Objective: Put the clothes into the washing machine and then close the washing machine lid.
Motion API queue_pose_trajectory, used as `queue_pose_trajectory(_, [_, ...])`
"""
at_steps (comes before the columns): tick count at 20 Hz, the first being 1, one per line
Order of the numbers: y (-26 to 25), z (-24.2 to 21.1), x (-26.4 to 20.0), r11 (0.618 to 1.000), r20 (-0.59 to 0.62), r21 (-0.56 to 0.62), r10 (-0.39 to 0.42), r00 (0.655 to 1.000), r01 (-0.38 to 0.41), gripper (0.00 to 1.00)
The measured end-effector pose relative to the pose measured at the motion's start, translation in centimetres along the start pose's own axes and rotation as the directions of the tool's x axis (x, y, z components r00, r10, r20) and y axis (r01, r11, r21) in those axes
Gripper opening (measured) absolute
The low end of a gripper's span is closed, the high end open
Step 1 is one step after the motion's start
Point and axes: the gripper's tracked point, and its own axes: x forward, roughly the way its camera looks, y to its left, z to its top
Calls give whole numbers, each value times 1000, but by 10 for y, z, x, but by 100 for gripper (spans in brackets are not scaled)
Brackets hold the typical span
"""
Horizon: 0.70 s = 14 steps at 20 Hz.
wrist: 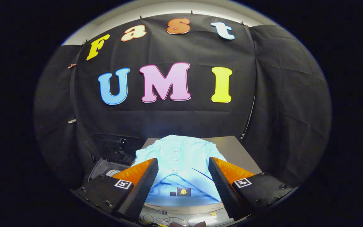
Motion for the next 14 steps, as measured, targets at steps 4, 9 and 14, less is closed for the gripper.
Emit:
queue_pose_trajectory(4, [5, -18, 67, 1000, -157, -11, -2, 988, 0, 100])
queue_pose_trajectory(9, [7, -60, 111, 999, -344, -52, -21, 939, 4, 100])
queue_pose_trajectory(14, [5, -55, 102, 998, -373, -37, -53, 927, 42, 18])
